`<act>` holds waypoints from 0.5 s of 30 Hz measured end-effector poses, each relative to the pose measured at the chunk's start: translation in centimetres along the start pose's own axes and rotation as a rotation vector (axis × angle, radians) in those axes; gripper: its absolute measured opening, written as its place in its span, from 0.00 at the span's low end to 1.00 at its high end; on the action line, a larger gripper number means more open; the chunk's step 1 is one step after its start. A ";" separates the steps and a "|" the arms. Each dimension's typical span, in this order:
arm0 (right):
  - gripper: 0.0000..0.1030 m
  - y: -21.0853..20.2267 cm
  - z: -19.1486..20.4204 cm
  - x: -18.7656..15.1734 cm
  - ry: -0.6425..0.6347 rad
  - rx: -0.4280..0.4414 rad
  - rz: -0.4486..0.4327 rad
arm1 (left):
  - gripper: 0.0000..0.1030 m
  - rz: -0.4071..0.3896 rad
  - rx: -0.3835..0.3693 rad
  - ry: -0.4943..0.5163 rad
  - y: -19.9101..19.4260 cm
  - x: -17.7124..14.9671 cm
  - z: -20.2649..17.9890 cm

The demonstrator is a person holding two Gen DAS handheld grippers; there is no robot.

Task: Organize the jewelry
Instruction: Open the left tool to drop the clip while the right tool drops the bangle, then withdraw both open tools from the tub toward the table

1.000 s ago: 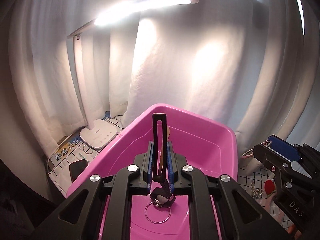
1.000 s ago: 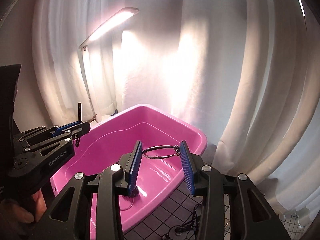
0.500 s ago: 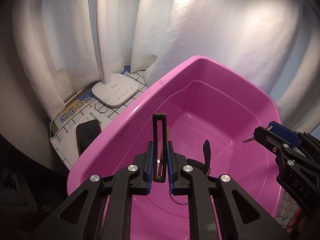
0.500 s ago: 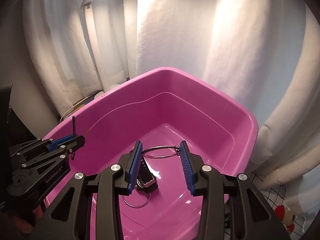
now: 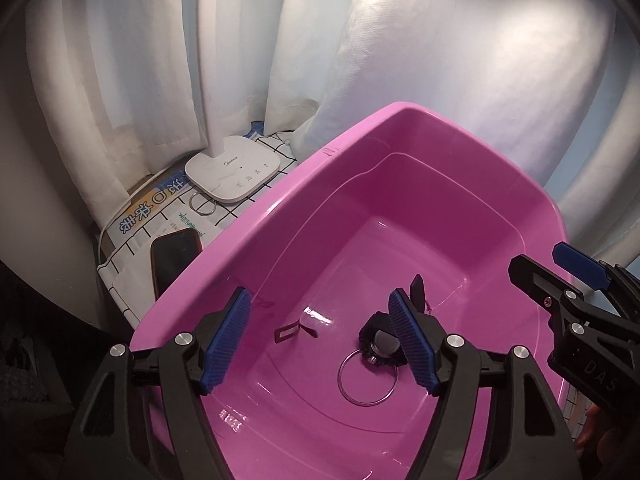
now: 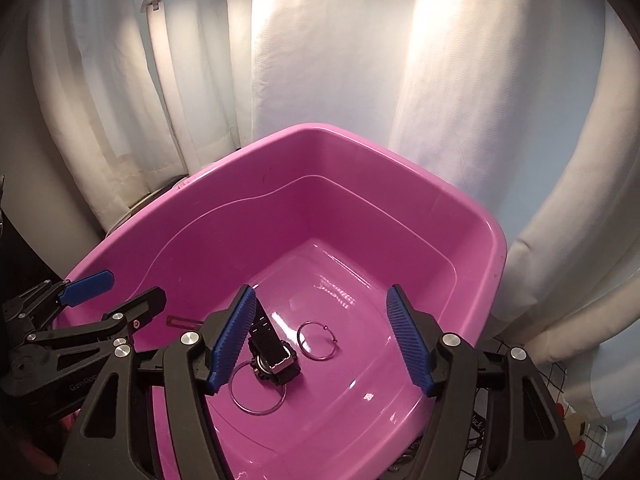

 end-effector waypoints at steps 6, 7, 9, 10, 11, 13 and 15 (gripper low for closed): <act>0.63 -1.2 -0.9 -0.3 0.022 -0.015 -0.021 | 0.83 -0.012 0.003 -0.021 -0.7 -0.1 0.3; 0.63 -1.5 -1.0 -0.4 0.028 -0.015 -0.026 | 0.84 -0.015 0.007 -0.021 -0.8 -0.1 0.3; 0.63 -2.4 -1.2 -0.7 0.042 -0.016 -0.042 | 0.84 -0.022 0.009 -0.022 -1.2 -0.2 0.2; 0.63 -2.8 -1.3 -0.8 0.048 -0.016 -0.050 | 0.84 -0.025 0.006 -0.023 -1.4 -0.3 0.1; 0.63 -3.2 -1.5 -1.0 0.056 -0.017 -0.057 | 0.84 -0.028 0.005 -0.021 -1.6 -0.3 0.0; 0.63 -4.2 -1.7 -1.5 0.069 -0.016 -0.073 | 0.84 -0.040 0.001 -0.015 -2.2 -0.4 -0.3; 0.63 -5.3 -1.8 -2.2 0.078 -0.014 -0.091 | 0.84 -0.055 -0.001 -0.007 -2.8 -0.6 -0.7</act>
Point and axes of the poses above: each gripper's, at about its wrist camera, not at the fingertips, and y roughly the way its jaws point, z to its left, x to its top, the point moved 8 cm from there along y, roughly the way its jaws point, and after that the axes turned 7 degrees about x, right-handed, at the moved point
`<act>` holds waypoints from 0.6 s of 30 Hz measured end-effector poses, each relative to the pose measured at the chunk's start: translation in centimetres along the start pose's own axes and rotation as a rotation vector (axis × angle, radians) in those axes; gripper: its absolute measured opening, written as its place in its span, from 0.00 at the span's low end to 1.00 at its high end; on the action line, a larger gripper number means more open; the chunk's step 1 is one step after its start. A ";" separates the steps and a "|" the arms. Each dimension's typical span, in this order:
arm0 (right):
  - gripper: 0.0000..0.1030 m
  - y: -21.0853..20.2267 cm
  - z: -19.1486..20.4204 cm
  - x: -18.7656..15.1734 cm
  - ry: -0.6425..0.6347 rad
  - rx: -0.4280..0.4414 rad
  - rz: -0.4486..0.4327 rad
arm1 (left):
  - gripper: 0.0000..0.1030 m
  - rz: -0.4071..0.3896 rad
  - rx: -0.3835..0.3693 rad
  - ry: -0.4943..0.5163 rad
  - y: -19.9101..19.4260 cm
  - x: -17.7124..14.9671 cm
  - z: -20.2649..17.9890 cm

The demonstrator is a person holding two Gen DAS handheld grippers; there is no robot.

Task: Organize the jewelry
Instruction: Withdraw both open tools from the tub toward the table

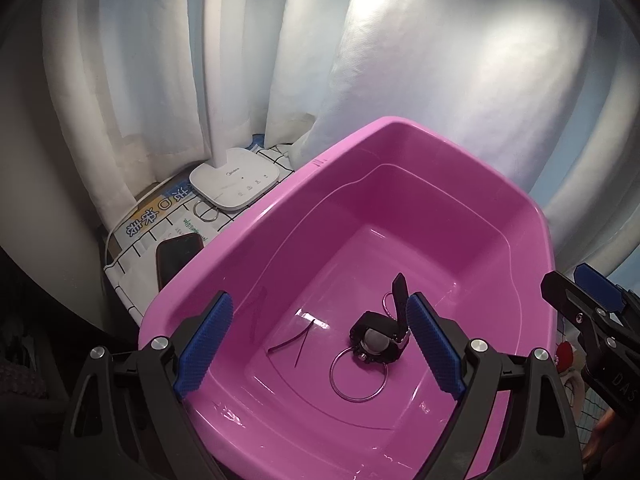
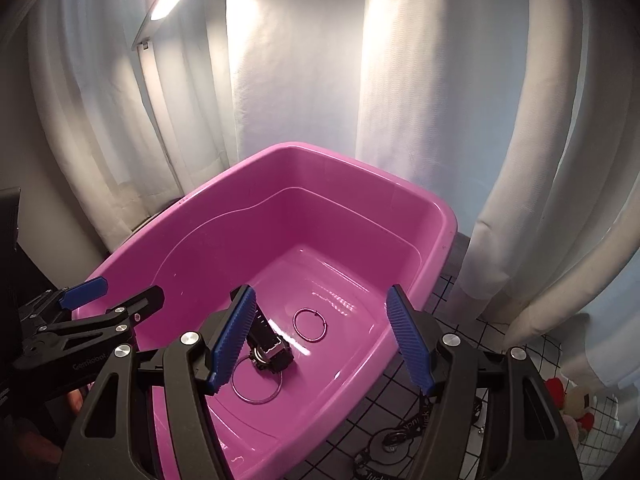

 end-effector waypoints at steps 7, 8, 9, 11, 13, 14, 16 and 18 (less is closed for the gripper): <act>0.63 -4.7 -2.7 -2.7 0.074 -0.016 -0.068 | 0.86 -0.053 -0.065 0.033 -3.2 -0.7 -3.4; 0.63 -5.4 -3.5 -3.3 0.088 -0.025 -0.073 | 0.86 -0.058 -0.077 0.042 -3.7 -0.9 -4.1; 0.63 -6.2 -4.4 -3.9 0.104 -0.037 -0.077 | 0.86 -0.062 -0.091 0.053 -4.1 -1.0 -4.9; 0.63 -7.7 -6.4 -5.4 0.141 -0.063 -0.082 | 0.86 -0.069 -0.121 0.077 -4.9 -1.4 -6.6; 0.63 -9.3 -8.9 -6.9 0.185 -0.103 -0.086 | 0.86 -0.075 -0.151 0.103 -5.7 -1.8 -8.6; 0.63 -10.1 -10.2 -7.9 0.208 -0.126 -0.088 | 0.86 -0.077 -0.167 0.117 -6.1 -2.1 -9.6; 0.63 -11.9 -13.0 -9.8 0.261 -0.168 -0.089 | 0.86 -0.080 -0.197 0.142 -6.7 -2.7 -11.6; 0.63 -13.7 -15.6 -11.8 0.313 -0.209 -0.090 | 0.86 -0.079 -0.221 0.171 -7.2 -3.6 -13.6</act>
Point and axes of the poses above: each gripper's, at about its wrist camera, not at the fingertips, and y roughly the way its jaws point, z to its left, x to its top, the point moved 8 cm from there along y, roughly the way its jaws point, and after that the axes turned 7 degrees about x, right-handed, at the moved point
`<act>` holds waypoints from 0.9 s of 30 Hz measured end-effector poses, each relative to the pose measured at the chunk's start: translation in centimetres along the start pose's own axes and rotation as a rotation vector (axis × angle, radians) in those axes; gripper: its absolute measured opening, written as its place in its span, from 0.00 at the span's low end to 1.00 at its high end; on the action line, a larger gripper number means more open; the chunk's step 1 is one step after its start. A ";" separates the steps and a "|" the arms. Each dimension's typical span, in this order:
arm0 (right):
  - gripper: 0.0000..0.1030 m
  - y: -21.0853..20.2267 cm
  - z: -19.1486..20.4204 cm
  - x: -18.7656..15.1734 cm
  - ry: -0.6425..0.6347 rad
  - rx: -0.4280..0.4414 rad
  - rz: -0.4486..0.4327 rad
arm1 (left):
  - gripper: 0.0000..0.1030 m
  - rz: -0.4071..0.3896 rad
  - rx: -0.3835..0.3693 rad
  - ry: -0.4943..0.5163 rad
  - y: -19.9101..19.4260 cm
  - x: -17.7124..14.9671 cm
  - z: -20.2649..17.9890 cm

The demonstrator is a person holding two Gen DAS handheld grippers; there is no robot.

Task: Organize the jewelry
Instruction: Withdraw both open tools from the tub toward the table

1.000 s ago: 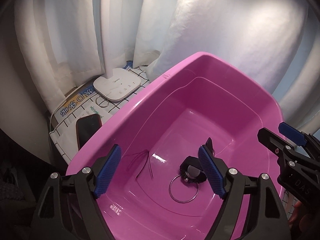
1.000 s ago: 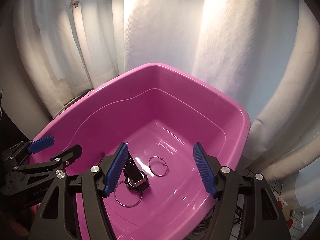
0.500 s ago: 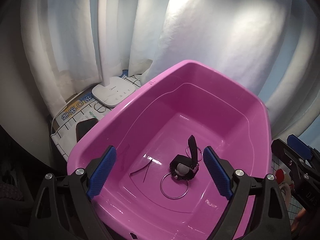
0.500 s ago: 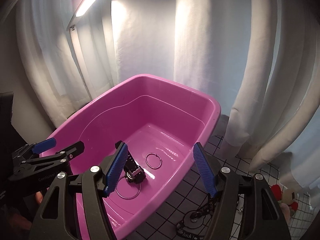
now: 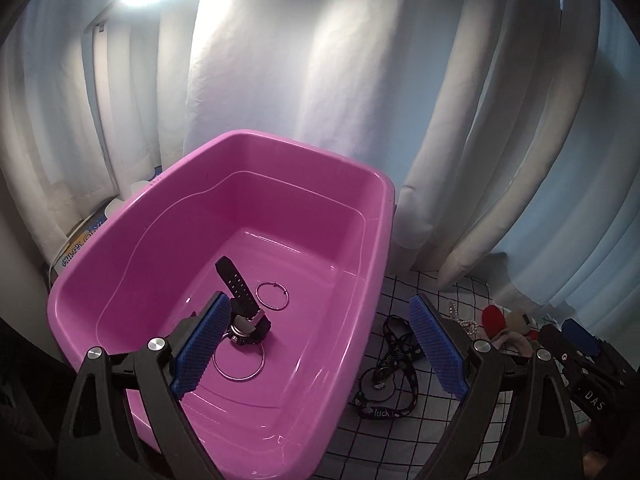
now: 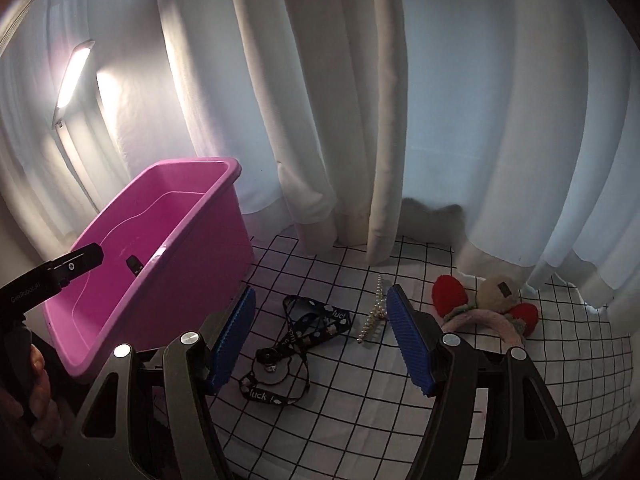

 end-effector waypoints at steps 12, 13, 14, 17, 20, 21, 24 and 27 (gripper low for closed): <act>0.63 -4.7 -12.7 -5.8 0.186 -0.146 -0.005 | 0.86 0.093 -0.094 0.120 1.5 -5.7 -9.8; 0.63 -4.7 -13.3 -6.5 0.193 -0.151 0.002 | 0.86 0.103 -0.097 0.129 1.9 -6.4 -10.5; 0.63 -4.6 -13.8 -7.1 0.200 -0.156 0.012 | 0.86 0.111 -0.098 0.138 2.3 -7.1 -11.1; 0.63 -4.2 -15.4 -8.8 0.220 -0.166 0.042 | 0.87 0.135 -0.091 0.157 3.5 -8.8 -12.1; 0.63 -3.4 -17.0 -10.0 0.234 -0.173 0.070 | 0.87 0.152 -0.079 0.162 5.0 -10.1 -12.7; 0.63 -3.0 -17.5 -10.4 0.238 -0.173 0.078 | 0.87 0.157 -0.073 0.165 5.6 -10.5 -12.8; 0.63 -2.0 -18.7 -11.1 0.250 -0.172 0.101 | 0.87 0.179 -0.045 0.166 7.4 -11.6 -13.0; 0.63 -1.0 -19.8 -11.5 0.260 -0.162 0.116 | 0.87 0.195 -0.027 0.153 8.6 -12.3 -12.8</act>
Point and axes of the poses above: each gripper's, at about its wrist camera, not at the fingertips, and y roughly the way its jaws point, z to its left, x to its top, the point moved 8 cm from there along y, roughly the way its jaws point, and after that the axes turned 7 degrees about x, right-handed, at the moved point
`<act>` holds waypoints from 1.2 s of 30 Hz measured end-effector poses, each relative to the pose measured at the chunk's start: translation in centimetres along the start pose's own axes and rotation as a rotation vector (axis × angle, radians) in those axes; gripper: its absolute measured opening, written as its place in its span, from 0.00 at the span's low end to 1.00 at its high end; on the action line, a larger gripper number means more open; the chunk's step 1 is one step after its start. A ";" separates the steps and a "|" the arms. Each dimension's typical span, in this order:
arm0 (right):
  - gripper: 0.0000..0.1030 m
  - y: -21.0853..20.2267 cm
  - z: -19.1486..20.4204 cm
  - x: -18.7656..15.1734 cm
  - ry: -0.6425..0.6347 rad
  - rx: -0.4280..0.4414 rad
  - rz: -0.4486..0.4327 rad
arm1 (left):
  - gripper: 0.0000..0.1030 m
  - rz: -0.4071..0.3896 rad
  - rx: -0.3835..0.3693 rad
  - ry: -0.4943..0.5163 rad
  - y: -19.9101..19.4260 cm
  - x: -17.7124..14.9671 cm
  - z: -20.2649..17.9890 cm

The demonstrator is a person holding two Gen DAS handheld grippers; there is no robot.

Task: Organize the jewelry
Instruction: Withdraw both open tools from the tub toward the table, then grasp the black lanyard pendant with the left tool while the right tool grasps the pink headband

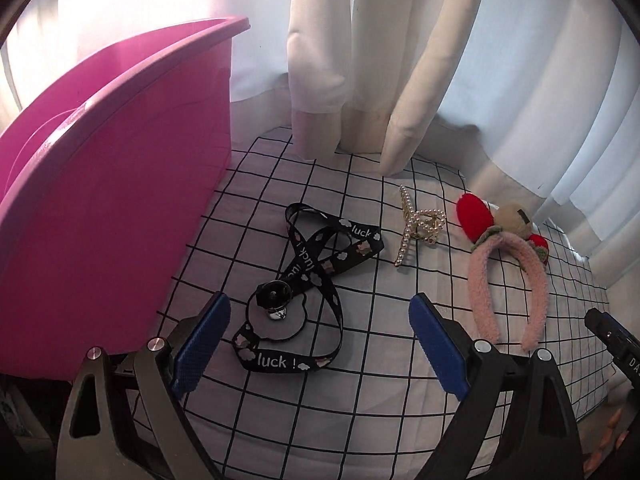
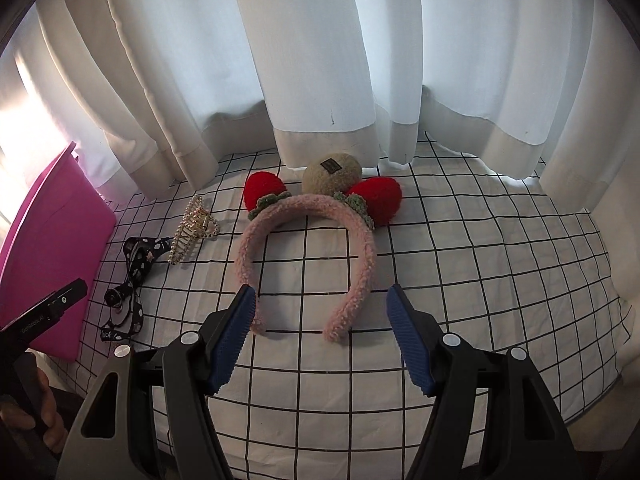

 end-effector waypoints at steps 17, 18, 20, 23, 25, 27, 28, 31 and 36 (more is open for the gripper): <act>0.63 7.2 -3.4 1.0 0.057 -0.014 0.100 | 0.86 0.060 0.077 -0.051 6.0 -0.3 0.6; 0.63 7.6 -3.5 1.1 0.060 -0.015 0.105 | 0.86 0.064 0.079 -0.054 6.3 -0.3 0.7; 0.63 8.5 -3.7 1.2 0.065 -0.022 0.116 | 0.86 0.073 0.080 -0.059 6.9 -0.4 0.7; 0.63 9.6 -4.1 1.4 0.071 -0.033 0.129 | 0.86 0.078 0.088 -0.056 7.7 -0.5 0.7; 0.63 10.3 -4.4 1.5 0.076 -0.042 0.139 | 0.87 0.084 0.091 -0.054 8.2 -0.6 0.7; 0.63 10.9 -4.7 1.6 0.083 -0.049 0.150 | 0.86 0.090 0.089 -0.056 8.7 -0.6 0.7; 0.63 11.2 -4.7 1.6 0.085 -0.049 0.154 | 0.86 0.093 0.088 -0.059 8.9 -0.5 0.8; 0.63 11.8 -4.9 1.7 0.080 -0.059 0.159 | 0.86 0.102 0.086 -0.064 9.6 -0.4 0.8; 0.63 12.6 -5.1 1.5 0.082 -0.061 0.168 | 0.86 0.117 0.103 -0.052 10.7 -0.4 0.8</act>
Point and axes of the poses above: each gripper's, at about its wrist camera, not at the fingertips, and y roughly the way its jaws point, z to its left, x to its top, the point moved 8 cm from there along y, roughly the way its jaws point, and after that the axes turned 7 degrees about x, right-handed, at the moved point
